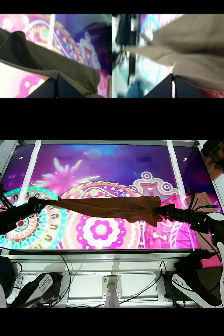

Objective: Fold the clothes and pants, and hang the long-sleeved shirts on hangers.

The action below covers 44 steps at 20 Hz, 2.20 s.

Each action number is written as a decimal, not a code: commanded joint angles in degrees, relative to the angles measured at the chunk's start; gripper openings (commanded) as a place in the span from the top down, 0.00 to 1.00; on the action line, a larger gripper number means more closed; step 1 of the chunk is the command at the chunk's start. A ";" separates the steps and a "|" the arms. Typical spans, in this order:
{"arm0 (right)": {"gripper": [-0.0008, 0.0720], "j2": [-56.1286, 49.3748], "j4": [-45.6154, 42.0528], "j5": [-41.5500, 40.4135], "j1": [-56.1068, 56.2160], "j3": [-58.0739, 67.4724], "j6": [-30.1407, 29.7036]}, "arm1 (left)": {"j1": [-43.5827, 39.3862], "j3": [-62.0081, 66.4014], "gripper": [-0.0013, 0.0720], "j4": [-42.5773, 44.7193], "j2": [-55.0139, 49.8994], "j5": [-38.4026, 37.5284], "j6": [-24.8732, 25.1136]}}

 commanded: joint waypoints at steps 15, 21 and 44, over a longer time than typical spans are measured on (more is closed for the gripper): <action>0.97 -13.53 6.99 -54.55 22.01 7.93 3.89 | -17.25 0.87 0.96 -7.91 -16.09 38.12 0.00; 0.97 -21.79 6.99 -54.99 22.01 15.78 3.89 | -19.61 5.11 0.96 -8.07 -19.04 47.30 0.00; 0.35 -24.81 2.67 -53.46 21.46 16.98 3.19 | -20.57 8.68 0.31 -6.49 -26.14 48.00 0.09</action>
